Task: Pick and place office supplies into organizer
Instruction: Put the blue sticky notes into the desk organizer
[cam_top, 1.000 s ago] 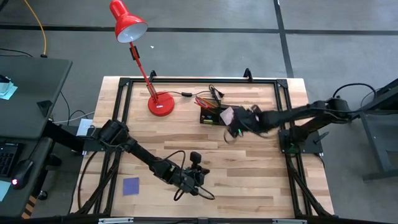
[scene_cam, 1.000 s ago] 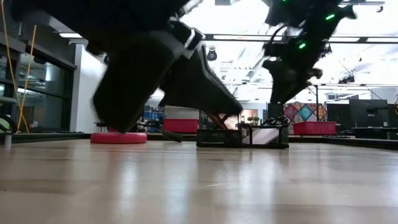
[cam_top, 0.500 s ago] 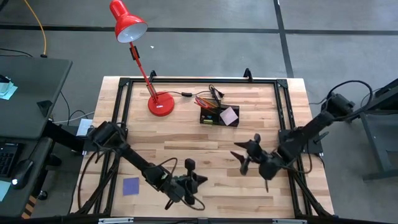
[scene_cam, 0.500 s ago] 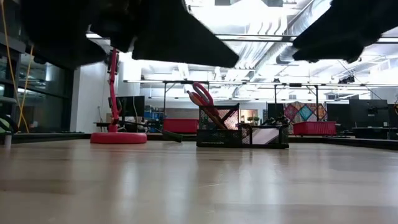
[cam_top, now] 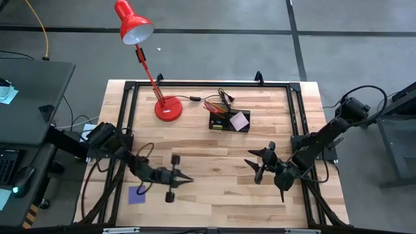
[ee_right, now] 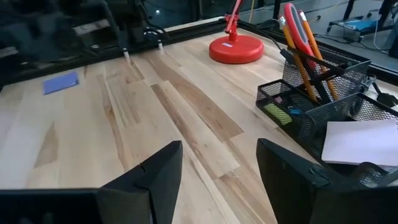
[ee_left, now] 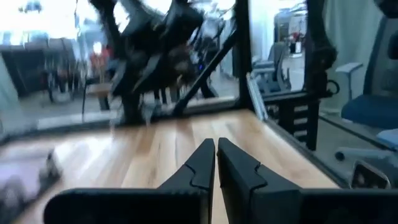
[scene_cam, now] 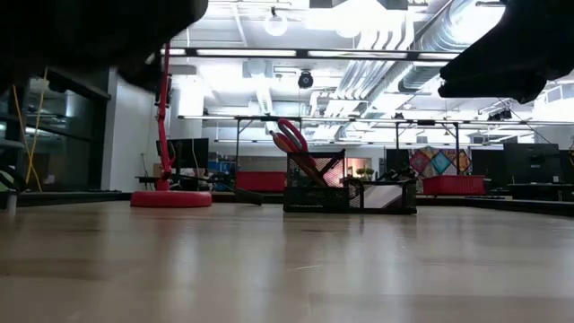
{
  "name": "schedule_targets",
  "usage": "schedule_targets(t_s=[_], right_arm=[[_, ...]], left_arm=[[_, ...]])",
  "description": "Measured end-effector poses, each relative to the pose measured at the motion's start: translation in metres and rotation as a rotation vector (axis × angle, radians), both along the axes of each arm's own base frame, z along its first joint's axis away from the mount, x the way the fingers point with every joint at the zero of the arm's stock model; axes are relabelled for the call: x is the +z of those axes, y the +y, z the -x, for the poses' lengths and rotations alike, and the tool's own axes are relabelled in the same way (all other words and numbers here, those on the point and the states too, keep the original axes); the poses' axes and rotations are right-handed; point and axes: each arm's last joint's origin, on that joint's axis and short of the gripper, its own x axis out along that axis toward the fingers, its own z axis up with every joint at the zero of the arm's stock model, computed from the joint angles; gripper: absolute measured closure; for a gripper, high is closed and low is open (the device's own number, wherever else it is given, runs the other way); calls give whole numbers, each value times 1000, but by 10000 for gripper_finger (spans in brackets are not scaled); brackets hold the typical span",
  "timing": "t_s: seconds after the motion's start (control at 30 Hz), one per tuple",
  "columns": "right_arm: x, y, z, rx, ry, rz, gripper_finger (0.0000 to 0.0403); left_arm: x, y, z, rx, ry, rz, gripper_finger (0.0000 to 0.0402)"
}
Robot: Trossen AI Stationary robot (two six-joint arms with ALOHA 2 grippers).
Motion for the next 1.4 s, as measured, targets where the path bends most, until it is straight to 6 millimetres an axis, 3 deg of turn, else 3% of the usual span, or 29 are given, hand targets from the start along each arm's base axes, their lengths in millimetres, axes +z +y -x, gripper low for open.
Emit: schedule_targets(t_s=[0.23, 0.53, 0.8, 1.03, 1.2, 1.3, 1.4], right_arm=[[-2, 0, 0, 0, 6, 5, 206], [-12, -2, -3, -10, 69, 64, 205], [-19, -12, -11, -62, 100, 87, 206], [-22, -24, -20, -115, 117, 72, 206], [-25, -29, -24, -118, 140, 51, 206], [-27, -29, -25, -108, 151, 37, 206], [-29, -29, -25, -105, 160, 38, 206]], left_arm=[[-28, 19, 44, -46, 192, 182, 389], [-40, 33, 67, -86, 300, 266, 401], [-32, 42, 85, -80, 333, 343, 401], [-8, 35, 72, -43, 324, 224, 402], [5, 30, 70, 54, 640, 135, 402], [30, 20, 72, 146, 770, 75, 402], [58, 4, 74, 126, 852, 30, 402]])
